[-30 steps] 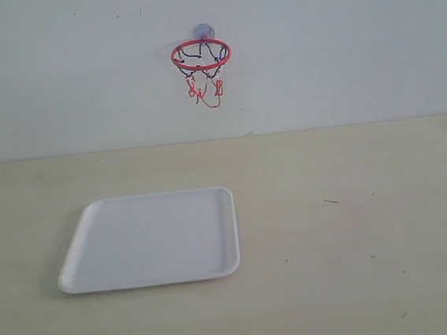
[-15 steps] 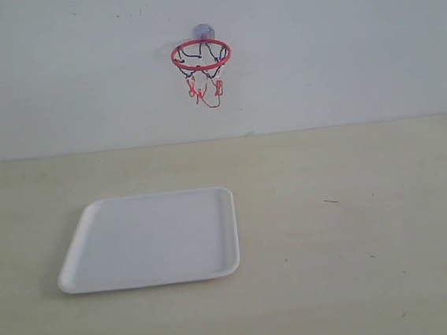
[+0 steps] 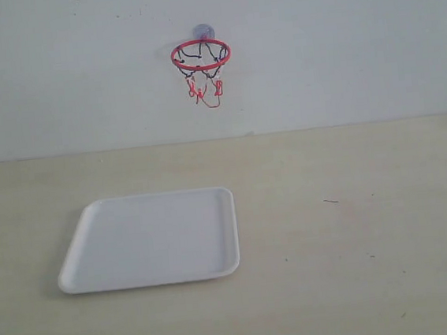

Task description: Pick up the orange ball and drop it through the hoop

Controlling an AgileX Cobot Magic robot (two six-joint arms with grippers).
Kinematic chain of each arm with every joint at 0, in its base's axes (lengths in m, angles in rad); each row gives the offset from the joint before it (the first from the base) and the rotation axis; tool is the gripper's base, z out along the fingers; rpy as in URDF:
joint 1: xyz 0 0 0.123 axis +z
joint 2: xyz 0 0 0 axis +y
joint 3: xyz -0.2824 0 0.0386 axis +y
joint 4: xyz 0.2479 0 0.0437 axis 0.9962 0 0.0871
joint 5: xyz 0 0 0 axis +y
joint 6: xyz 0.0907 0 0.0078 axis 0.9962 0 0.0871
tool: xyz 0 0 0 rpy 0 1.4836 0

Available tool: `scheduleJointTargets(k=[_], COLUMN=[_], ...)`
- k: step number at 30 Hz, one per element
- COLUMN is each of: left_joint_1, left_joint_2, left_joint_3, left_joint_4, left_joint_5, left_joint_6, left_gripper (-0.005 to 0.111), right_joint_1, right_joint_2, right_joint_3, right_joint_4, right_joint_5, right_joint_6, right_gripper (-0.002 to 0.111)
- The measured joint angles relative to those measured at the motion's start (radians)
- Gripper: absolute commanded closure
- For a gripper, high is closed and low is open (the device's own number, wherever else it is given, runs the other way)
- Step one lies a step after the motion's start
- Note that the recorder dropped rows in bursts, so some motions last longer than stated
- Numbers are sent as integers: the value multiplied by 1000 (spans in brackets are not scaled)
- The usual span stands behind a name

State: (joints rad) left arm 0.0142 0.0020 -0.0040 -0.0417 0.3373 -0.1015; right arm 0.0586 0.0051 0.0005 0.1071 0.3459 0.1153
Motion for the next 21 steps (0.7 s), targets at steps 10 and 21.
scheduleJointTargets(k=[10, 21], left_joint_1=[-17, -17], left_joint_2=[0, 0], left_joint_3=[0, 0], left_joint_4=[0, 0], left_joint_5=[0, 0], left_joint_6=[0, 0], left_gripper=[103, 103], right_joint_1=[0, 0], right_joint_2=[0, 0], right_joint_3=[0, 0], right_joint_4=[0, 0], right_joint_5=[0, 0], right_joint_6=[0, 0], right_gripper=[107, 107])
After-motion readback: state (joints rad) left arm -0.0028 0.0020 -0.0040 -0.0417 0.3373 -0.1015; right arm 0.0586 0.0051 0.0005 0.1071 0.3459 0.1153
